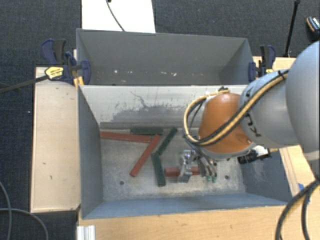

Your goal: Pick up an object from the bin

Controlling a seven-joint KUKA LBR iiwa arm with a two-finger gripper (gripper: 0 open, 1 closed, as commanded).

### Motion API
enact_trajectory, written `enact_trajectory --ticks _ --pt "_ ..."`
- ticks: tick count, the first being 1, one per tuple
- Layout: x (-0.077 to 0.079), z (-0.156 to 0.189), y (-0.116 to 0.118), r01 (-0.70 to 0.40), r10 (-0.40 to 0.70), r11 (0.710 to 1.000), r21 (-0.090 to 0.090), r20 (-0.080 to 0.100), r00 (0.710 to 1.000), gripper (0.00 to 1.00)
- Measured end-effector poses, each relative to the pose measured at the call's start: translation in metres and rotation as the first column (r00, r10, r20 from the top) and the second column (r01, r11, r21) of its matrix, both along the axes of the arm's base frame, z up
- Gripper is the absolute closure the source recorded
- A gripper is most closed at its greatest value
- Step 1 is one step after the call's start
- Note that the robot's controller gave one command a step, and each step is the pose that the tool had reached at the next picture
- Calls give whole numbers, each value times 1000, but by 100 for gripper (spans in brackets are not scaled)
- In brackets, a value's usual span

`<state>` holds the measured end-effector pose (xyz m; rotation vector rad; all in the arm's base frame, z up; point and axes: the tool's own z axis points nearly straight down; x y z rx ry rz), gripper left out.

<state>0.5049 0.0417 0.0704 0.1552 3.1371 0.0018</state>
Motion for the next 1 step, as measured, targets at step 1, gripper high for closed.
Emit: enact_trajectory --ticks 1 --pt "36 34 -15 -309 309 951 -3 6 951 100"
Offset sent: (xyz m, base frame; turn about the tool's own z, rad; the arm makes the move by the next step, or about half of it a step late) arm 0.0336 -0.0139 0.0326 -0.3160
